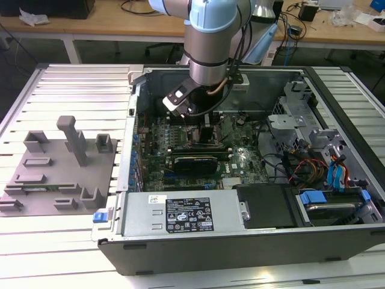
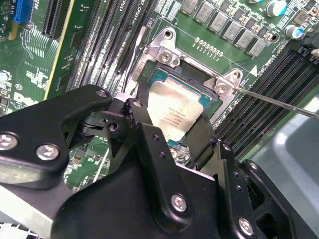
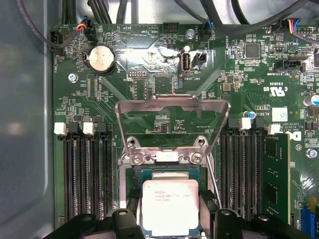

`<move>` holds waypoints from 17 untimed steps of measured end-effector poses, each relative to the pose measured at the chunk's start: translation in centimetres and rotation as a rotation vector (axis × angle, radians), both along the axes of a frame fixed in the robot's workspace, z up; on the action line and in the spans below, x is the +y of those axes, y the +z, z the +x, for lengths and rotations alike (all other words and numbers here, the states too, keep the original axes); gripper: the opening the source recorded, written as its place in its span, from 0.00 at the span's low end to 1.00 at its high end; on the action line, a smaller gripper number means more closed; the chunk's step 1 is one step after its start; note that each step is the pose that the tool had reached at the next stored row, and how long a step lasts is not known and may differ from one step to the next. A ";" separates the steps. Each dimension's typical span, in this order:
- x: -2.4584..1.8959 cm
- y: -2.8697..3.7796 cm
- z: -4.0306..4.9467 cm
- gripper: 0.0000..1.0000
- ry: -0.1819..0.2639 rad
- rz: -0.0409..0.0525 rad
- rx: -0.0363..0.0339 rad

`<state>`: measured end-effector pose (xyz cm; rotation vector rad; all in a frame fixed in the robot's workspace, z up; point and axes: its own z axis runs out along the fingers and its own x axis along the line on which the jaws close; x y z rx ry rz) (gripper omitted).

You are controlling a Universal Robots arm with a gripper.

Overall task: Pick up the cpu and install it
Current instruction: 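Place the cpu into insertion slot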

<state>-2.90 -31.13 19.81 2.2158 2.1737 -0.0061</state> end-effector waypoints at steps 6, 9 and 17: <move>0.06 0.00 0.00 0.55 0.000 -0.0001 0.0001; 0.05 -0.06 0.00 0.55 0.000 -0.0003 0.0002; 0.05 -0.11 0.00 0.55 0.000 -0.0003 0.0001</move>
